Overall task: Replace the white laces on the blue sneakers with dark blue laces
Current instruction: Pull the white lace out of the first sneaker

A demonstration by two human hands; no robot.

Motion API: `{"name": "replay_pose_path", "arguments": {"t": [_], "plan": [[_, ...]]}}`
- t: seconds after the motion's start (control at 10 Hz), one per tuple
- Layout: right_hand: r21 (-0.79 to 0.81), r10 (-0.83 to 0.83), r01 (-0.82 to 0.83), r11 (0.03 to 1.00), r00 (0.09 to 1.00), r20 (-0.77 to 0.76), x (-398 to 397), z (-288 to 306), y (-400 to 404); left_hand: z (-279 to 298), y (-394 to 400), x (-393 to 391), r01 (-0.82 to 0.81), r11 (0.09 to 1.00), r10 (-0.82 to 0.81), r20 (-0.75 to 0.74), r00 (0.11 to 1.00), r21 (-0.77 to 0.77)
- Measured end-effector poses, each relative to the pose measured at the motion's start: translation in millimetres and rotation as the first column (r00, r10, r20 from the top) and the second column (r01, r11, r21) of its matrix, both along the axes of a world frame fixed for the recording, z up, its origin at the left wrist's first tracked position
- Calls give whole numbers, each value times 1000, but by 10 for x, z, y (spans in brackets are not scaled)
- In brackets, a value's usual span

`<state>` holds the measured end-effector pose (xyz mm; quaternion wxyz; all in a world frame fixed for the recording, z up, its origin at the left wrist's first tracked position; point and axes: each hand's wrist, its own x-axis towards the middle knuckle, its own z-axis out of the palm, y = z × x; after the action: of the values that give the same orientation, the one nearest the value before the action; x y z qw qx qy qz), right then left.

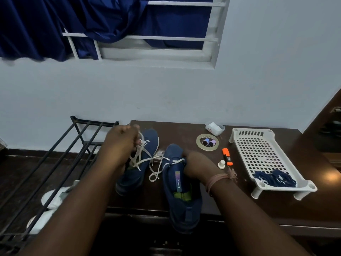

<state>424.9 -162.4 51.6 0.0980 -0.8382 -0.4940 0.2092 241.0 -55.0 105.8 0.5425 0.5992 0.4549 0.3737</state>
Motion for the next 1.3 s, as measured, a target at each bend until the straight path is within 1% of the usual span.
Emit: {"name": "replay_pose_path", "arguments": {"t": [0.1, 0.2, 0.3, 0.4, 0.5, 0.6, 0.7, 0.8, 0.9, 1.0, 1.1, 1.2, 1.3], "plan": [[-23, 36, -36, 999, 999, 8, -38, -99, 63, -198, -71, 118, 15, 1000, -10, -190, 982, 24], [-20, 66, -65, 998, 996, 68, -87, -194, 115, -339, -102, 240, 94, 985, -16, -471, 882, 143], [67, 46, -51, 996, 996, 76, -90, -231, 184, -430, -165, 343, 287, 950, -137, -660, 739, 125], [164, -32, 10, 986, 990, 134, 8, -175, 239, -513, -190, 449, 427, 903, -263, -729, 631, 44], [255, -240, 175, 951, 938, 252, 229, -154, 209, -553, -69, 527, 422, 904, -323, -748, 579, -64], [145, -240, 197, 970, 878, 414, 370, -156, 65, -572, 27, 554, 364, 908, -402, -676, 618, -208], [247, -154, 88, 965, 952, 266, 362, -280, 208, -595, 49, 566, 348, 912, -401, -661, 635, -218], [184, 83, -117, 976, 980, 183, 192, -325, 301, -638, 59, 573, 351, 913, -396, -647, 651, -206], [38, 127, -146, 989, 944, 304, 48, -416, 322, -648, 50, 553, 349, 916, -390, -637, 665, -198], [382, -102, 87, 920, 995, 19, 51, -148, 288, -647, 51, 546, 339, 919, -386, -629, 674, -201], [564, -46, 575, 593, 724, -689, 148, 202, 280, -648, 62, 548, 335, 918, -391, -625, 676, -213], [382, 120, 822, 423, 367, -922, 245, 342, 218, -664, 78, 553, 332, 916, -397, -626, 671, -225], [519, -222, 593, 616, 763, -607, 296, 224, 163, -660, 74, 567, 336, 915, -397, -633, 664, -222]]}}
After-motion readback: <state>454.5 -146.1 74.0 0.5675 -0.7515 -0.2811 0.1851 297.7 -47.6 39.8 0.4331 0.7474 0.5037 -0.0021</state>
